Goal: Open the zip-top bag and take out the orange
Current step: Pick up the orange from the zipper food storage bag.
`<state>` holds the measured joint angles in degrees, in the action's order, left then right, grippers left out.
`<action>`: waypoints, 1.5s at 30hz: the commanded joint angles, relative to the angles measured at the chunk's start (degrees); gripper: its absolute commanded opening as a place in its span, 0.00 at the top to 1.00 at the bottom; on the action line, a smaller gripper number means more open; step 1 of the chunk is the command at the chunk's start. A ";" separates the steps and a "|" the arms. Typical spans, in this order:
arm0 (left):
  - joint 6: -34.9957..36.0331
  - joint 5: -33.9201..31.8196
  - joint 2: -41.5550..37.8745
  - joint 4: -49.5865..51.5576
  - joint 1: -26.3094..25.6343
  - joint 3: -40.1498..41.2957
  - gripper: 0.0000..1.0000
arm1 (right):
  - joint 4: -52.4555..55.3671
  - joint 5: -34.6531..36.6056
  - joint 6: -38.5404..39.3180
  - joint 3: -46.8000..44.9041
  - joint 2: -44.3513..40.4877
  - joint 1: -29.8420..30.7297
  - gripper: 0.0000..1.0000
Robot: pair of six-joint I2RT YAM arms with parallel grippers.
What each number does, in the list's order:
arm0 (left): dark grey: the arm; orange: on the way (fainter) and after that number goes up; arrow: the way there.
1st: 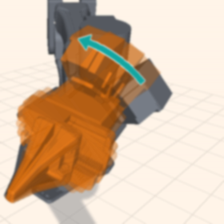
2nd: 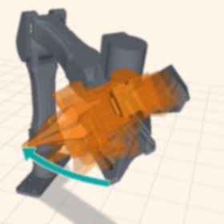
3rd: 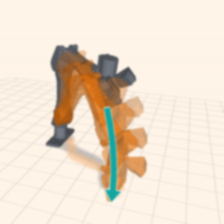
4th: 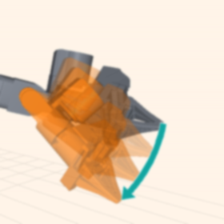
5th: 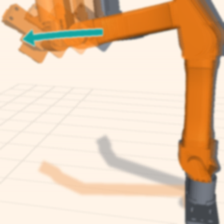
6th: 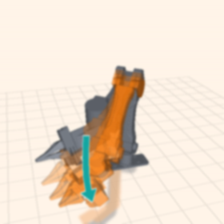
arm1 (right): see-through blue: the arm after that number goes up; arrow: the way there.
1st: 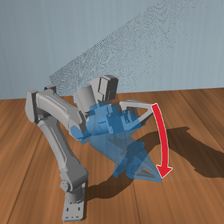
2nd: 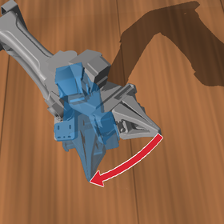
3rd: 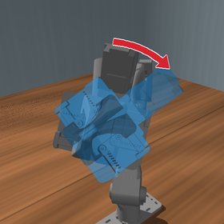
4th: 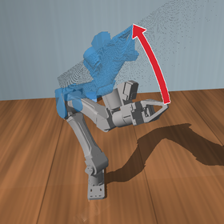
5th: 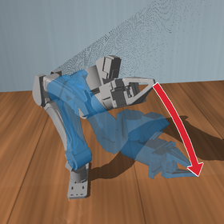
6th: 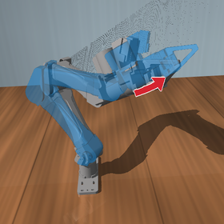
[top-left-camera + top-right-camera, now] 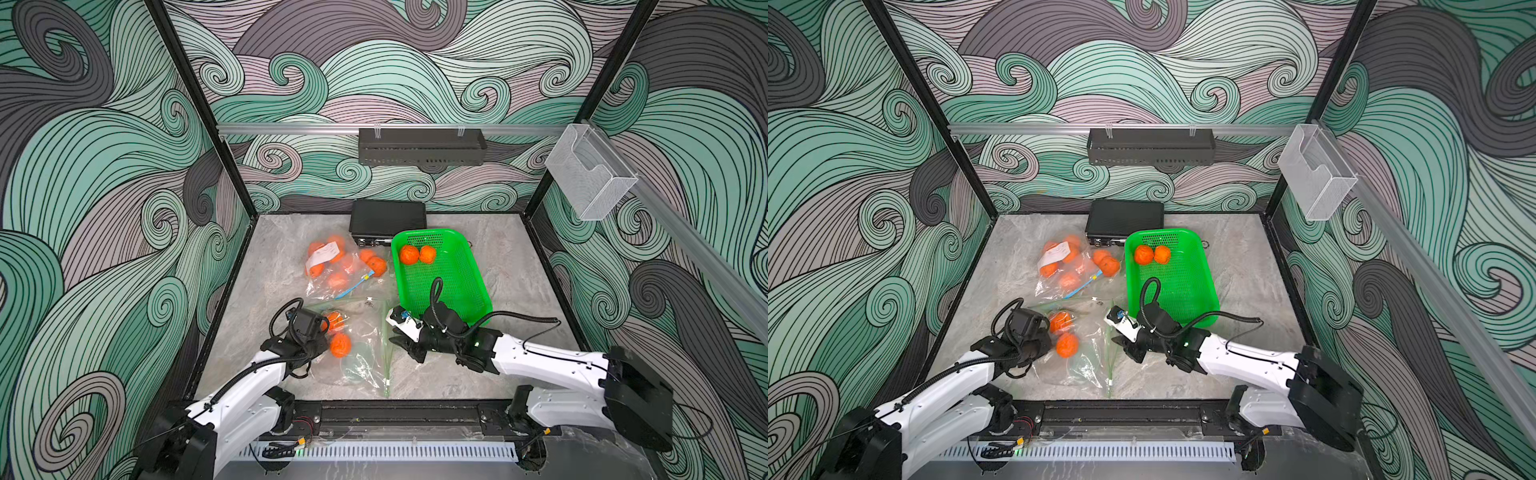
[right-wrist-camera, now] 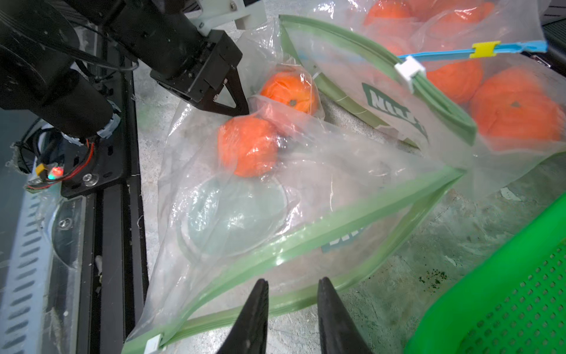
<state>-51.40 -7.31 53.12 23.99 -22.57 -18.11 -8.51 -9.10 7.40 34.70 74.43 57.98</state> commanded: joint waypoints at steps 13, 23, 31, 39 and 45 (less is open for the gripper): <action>0.68 -0.16 0.27 3.04 0.33 -0.44 1.00 | -5.38 -6.18 8.09 6.01 13.86 0.88 0.51; 0.77 0.19 0.67 2.96 0.33 -0.52 1.00 | -10.99 -10.18 9.93 10.83 23.12 0.85 0.31; 0.80 0.24 1.24 3.01 0.32 -0.79 1.00 | -14.53 -12.68 11.56 15.08 29.66 1.25 0.28; 0.82 0.45 1.26 3.00 0.33 -0.79 1.00 | -17.08 -14.54 11.78 18.70 35.70 2.21 0.25; 0.77 0.45 1.23 3.01 0.33 -0.70 1.00 | -19.57 -14.24 11.49 20.62 38.04 2.91 0.20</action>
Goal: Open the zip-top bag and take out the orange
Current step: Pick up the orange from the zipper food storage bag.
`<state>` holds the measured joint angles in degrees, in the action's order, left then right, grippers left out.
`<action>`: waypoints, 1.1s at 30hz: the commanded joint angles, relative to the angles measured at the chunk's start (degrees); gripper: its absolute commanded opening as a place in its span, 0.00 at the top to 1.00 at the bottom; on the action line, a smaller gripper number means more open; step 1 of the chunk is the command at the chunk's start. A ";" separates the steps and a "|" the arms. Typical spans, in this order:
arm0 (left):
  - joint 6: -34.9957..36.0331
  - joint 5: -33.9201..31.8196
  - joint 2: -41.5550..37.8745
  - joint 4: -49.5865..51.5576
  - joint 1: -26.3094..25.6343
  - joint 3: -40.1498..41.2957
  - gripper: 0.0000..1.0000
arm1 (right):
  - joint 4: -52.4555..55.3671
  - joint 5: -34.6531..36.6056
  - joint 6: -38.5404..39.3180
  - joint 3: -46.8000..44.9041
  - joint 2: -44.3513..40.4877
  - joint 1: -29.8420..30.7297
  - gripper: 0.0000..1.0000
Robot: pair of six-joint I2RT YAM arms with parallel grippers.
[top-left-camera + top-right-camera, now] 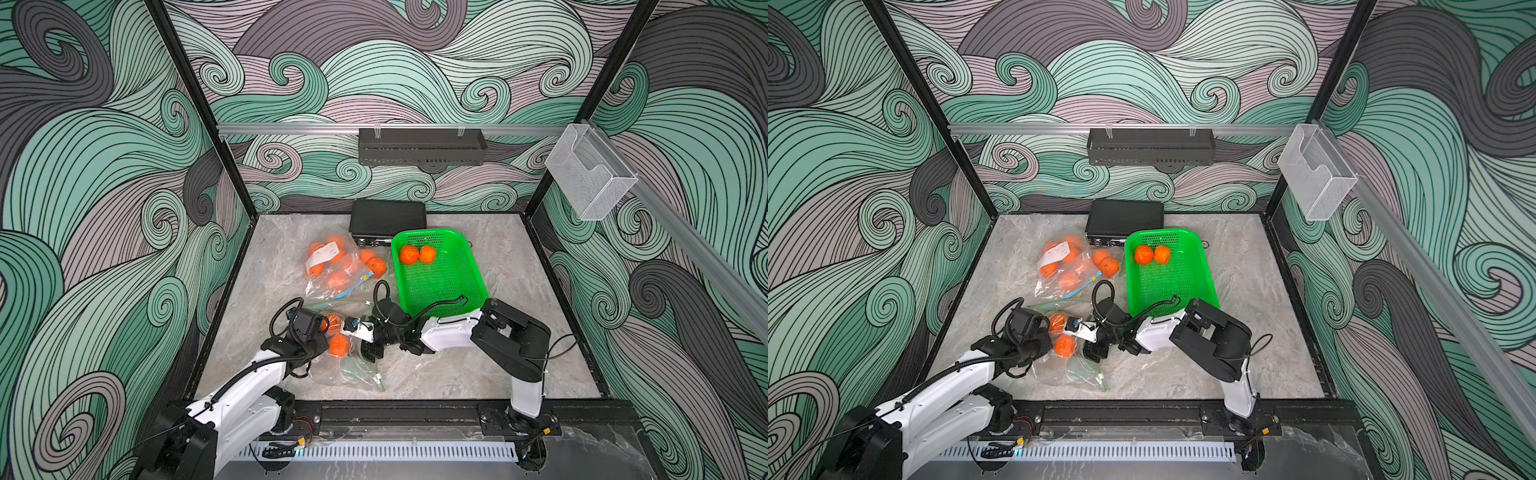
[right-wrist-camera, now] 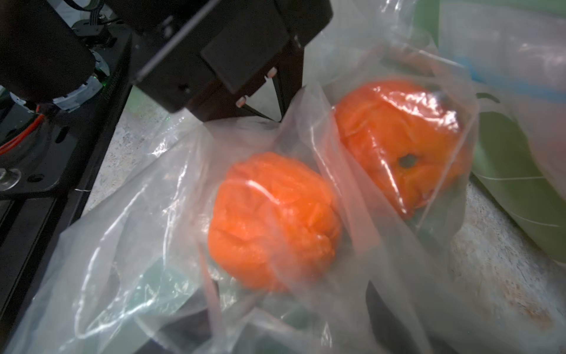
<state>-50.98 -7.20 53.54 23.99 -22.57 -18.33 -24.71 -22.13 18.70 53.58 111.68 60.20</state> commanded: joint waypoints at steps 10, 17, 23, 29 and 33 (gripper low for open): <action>0.52 0.57 1.12 2.82 0.33 -0.57 1.00 | -4.03 -3.00 1.08 4.94 3.51 1.68 0.16; 0.66 1.11 1.65 2.69 0.31 -0.75 1.00 | -3.52 -5.39 0.82 6.86 5.15 2.75 0.16; 0.81 1.23 1.75 2.78 0.33 -0.83 1.00 | -2.68 -6.17 -0.50 7.41 5.90 2.90 0.26; 0.93 1.34 1.83 2.47 0.33 -0.91 1.00 | -1.85 -4.74 0.64 5.05 4.18 2.90 0.38; 0.88 1.25 1.75 2.86 0.32 -0.92 1.00 | -2.82 -3.56 0.21 2.38 1.80 2.77 0.45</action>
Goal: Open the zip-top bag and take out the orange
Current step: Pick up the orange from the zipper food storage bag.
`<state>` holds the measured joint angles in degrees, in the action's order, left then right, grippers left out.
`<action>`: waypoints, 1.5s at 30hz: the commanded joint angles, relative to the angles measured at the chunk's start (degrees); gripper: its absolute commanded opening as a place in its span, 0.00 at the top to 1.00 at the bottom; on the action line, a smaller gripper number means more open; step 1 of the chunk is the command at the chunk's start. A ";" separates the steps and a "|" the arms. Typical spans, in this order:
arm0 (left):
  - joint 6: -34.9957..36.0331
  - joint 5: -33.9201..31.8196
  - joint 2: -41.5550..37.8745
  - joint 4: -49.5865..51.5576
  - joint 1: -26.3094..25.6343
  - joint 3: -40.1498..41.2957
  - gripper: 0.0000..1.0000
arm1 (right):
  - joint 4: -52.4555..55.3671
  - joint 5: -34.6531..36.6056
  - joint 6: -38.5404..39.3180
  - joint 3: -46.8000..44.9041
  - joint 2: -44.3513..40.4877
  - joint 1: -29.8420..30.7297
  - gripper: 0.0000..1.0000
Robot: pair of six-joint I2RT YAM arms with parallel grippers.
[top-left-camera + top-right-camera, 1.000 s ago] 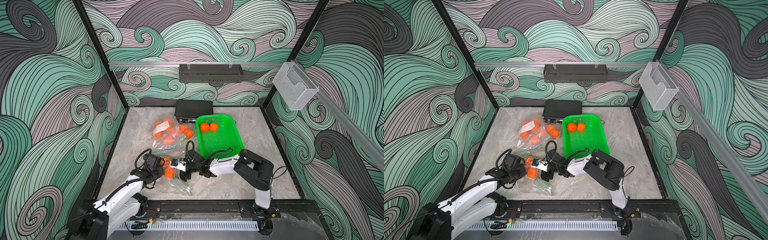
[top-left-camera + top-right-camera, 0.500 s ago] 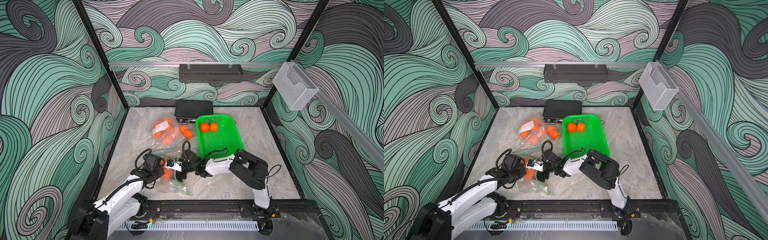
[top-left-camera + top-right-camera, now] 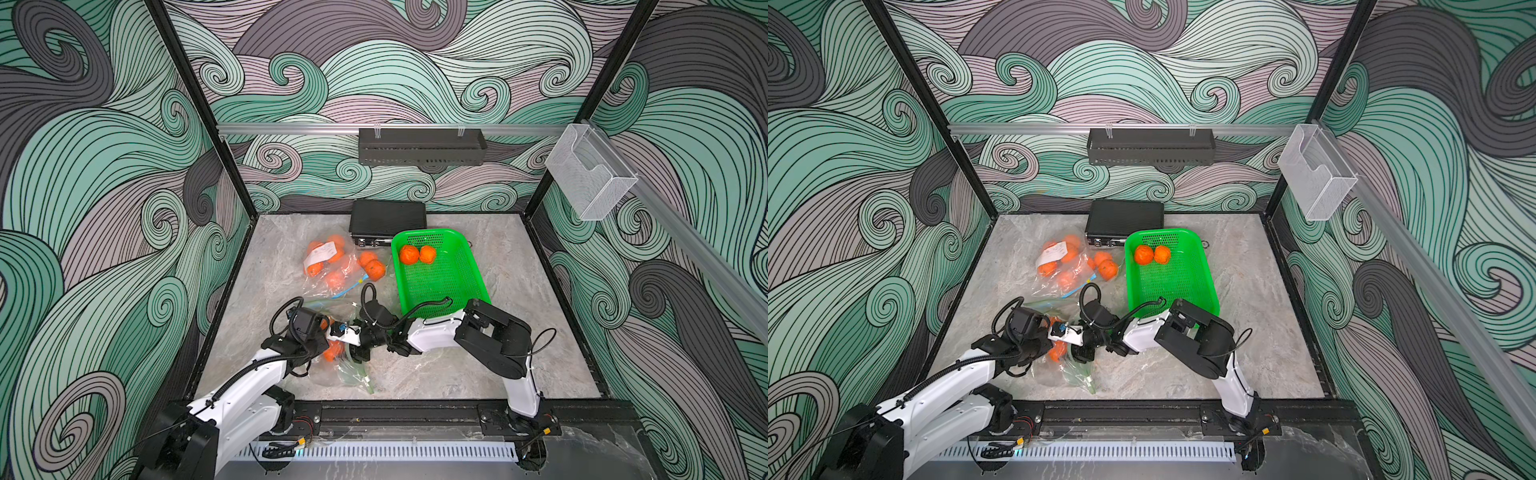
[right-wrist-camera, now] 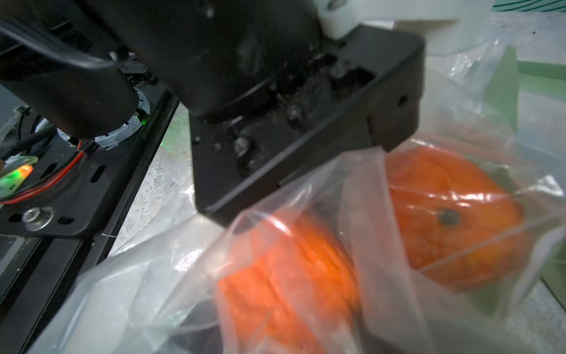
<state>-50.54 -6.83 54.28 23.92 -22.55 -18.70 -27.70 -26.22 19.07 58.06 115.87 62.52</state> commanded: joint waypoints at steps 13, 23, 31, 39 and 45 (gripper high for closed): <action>0.18 0.56 -0.05 3.15 0.28 -0.29 1.00 | 0.01 3.90 -4.27 -13.01 -13.87 -4.38 0.47; 0.18 0.41 -0.29 3.15 0.31 -0.19 1.00 | 3.92 3.03 -8.38 -18.57 -22.58 -7.72 0.47; 0.17 0.41 -0.44 3.33 0.31 -0.11 1.00 | 15.03 7.45 -9.20 -19.94 -31.86 -8.83 0.47; 0.05 0.24 -0.82 3.17 0.27 0.05 1.00 | 27.45 15.93 -12.57 -23.12 -46.10 -9.84 0.47; 0.14 0.15 -0.96 3.28 0.29 0.05 1.00 | 35.01 19.66 -14.94 -21.04 -57.05 -10.47 0.48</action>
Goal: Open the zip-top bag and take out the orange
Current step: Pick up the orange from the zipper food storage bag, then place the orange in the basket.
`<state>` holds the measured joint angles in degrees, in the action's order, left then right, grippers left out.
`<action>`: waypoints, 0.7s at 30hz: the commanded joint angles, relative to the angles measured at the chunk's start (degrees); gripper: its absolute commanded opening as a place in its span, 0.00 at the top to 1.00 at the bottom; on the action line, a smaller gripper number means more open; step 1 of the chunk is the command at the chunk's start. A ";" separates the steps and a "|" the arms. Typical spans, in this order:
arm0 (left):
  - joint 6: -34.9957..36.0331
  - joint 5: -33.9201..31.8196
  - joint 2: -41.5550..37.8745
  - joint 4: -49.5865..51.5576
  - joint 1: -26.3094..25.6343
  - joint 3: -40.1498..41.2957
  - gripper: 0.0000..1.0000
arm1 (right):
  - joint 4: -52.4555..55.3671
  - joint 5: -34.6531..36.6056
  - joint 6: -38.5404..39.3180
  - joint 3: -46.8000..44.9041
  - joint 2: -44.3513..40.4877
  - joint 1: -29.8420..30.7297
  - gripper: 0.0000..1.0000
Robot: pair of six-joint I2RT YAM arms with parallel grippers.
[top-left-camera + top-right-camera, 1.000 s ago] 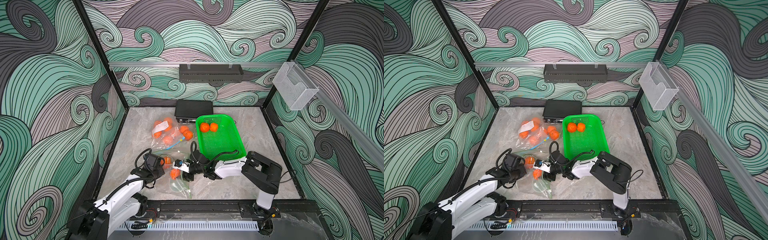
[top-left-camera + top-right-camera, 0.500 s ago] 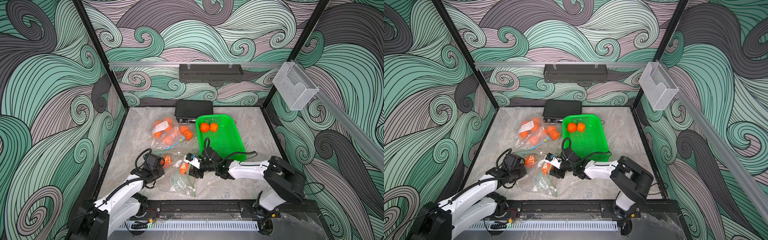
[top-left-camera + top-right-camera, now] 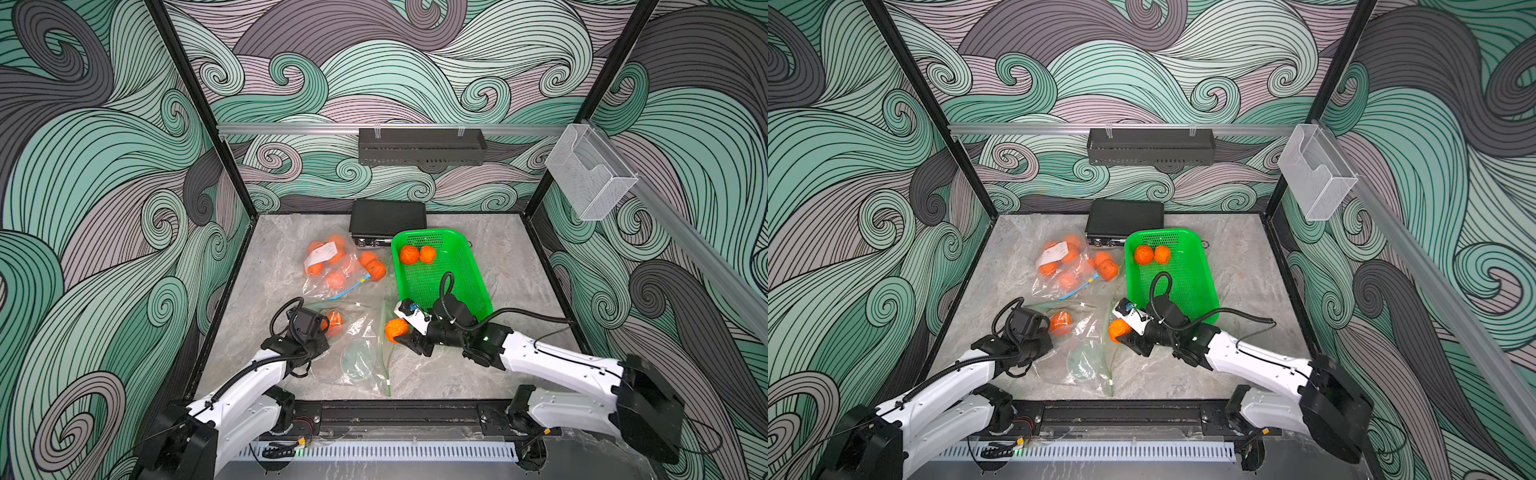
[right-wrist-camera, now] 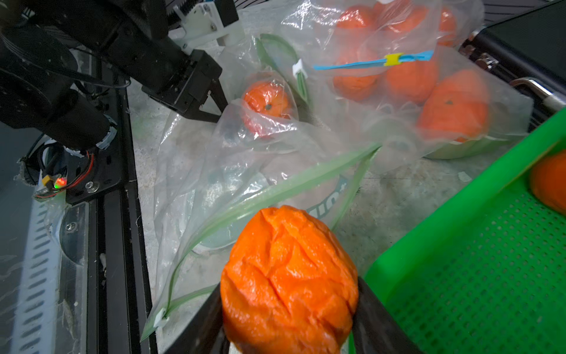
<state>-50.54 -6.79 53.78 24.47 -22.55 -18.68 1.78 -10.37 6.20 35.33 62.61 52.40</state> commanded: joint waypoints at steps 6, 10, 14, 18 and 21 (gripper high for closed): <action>0.09 0.02 -0.33 2.53 0.31 0.00 1.00 | 5.49 4.29 -2.74 6.99 -6.42 -6.30 0.48; 0.01 -0.08 -0.37 2.86 0.31 -0.04 1.00 | 4.73 4.67 -3.85 12.85 -2.00 -12.66 0.48; 0.00 -0.07 -0.64 2.69 0.31 0.13 1.00 | 3.73 5.60 -5.92 18.02 4.75 -19.25 0.48; 0.01 0.06 -0.46 2.83 0.30 0.05 1.00 | 3.23 5.87 -6.96 21.71 10.52 -24.35 0.48; 0.01 0.11 -0.77 2.84 0.26 0.15 1.00 | 1.91 7.42 -6.40 22.52 14.12 -26.56 0.49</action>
<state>-50.57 -6.79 53.74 24.49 -22.55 -18.68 5.21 -4.84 0.78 56.23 74.59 27.22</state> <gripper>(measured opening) 0.047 0.559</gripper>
